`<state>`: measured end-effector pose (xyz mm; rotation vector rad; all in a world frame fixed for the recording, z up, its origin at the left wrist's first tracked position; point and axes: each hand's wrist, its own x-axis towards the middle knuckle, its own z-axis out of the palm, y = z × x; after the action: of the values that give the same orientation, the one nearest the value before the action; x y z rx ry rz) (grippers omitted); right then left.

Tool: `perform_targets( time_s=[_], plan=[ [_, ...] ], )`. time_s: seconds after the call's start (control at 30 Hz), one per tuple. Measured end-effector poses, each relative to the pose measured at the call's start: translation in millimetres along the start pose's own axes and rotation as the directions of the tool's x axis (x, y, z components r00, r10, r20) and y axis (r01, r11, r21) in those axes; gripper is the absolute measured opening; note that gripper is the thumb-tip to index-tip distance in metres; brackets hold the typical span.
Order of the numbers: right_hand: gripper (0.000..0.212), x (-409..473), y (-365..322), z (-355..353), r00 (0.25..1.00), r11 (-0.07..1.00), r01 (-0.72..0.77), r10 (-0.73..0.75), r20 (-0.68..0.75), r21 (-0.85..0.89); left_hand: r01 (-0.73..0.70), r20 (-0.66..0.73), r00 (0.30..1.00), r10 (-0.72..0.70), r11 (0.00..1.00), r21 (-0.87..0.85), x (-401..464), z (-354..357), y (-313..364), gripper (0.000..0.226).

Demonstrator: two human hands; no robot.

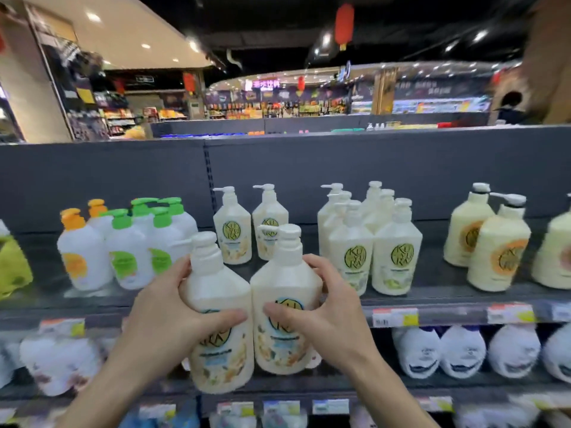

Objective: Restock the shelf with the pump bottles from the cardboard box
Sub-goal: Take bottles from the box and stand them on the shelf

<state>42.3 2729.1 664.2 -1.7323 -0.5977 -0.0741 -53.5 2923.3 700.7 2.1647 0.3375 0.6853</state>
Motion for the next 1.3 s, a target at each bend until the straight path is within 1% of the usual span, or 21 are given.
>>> perform_targets(
  time_s=[0.1,0.23,0.4,0.5,0.6,0.77,0.93,1.07,1.17,1.2,1.23,1.3],
  plan=[
    [0.064,15.4,7.3,-3.3,1.0,1.0,-0.004,0.004,-0.025,0.008,-0.036,0.026,0.999,0.036,0.999,-0.025,20.1,8.6,2.9,0.067],
    [0.064,48.2,14.4,2.4,0.998,1.0,-0.014,0.014,-0.053,-0.001,-0.06,0.053,0.997,0.063,0.997,-0.055,47.1,13.9,-2.8,0.073],
    [0.066,104.4,18.7,18.7,0.998,0.999,-0.036,0.038,-0.046,0.036,-0.106,0.034,0.993,0.109,0.992,-0.075,78.8,7.9,-13.1,0.066],
    [0.071,135.7,29.3,31.0,0.996,0.998,-0.043,0.046,-0.075,0.049,-0.121,0.043,0.991,0.125,0.988,-0.096,94.1,3.0,-20.3,0.064],
    [0.077,158.9,47.3,42.7,0.996,0.999,-0.048,0.05,-0.08,0.02,-0.129,0.053,0.989,0.136,0.986,-0.108,105.9,-0.2,-26.9,0.064],
    [0.076,175.5,78.2,57.6,0.996,0.998,-0.063,0.063,-0.056,-0.012,-0.124,0.069,0.989,0.131,0.987,-0.104,118.4,-0.6,-36.8,0.061],
    [0.073,188.5,90.4,63.6,0.999,0.997,-0.037,0.036,-0.011,-0.069,-0.103,0.086,0.99,0.112,0.989,-0.107,125.6,2.3,-45.6,0.065],
    [0.081,202.2,97.5,63.5,0.998,0.996,-0.061,0.058,-0.037,-0.068,-0.101,0.086,0.99,0.111,0.989,-0.111,129.3,4.3,-52.4,0.068],
    [0.08,204.5,97.7,61.7,0.995,0.992,-0.087,0.083,-0.051,-0.088,-0.094,0.087,0.991,0.105,0.988,-0.119,131.9,6.0,-56.2,0.068],
    [0.083,203.9,97.8,61.6,0.995,0.99,-0.094,0.089,-0.05,-0.102,-0.092,0.087,0.991,0.103,0.988,-0.12,132.9,6.8,-57.9,0.069],
    [0.095,201.5,96.8,61.6,0.993,0.987,-0.114,0.109,-0.053,-0.116,-0.091,0.084,0.991,0.101,0.988,-0.121,133.9,7.8,-59.6,0.07],
    [0.124,190.7,95.7,60.2,0.982,0.972,-0.18,0.17,-0.078,-0.154,-0.089,0.074,0.992,0.098,0.989,-0.121,136.2,9.8,-63.8,0.073]
  ],
)
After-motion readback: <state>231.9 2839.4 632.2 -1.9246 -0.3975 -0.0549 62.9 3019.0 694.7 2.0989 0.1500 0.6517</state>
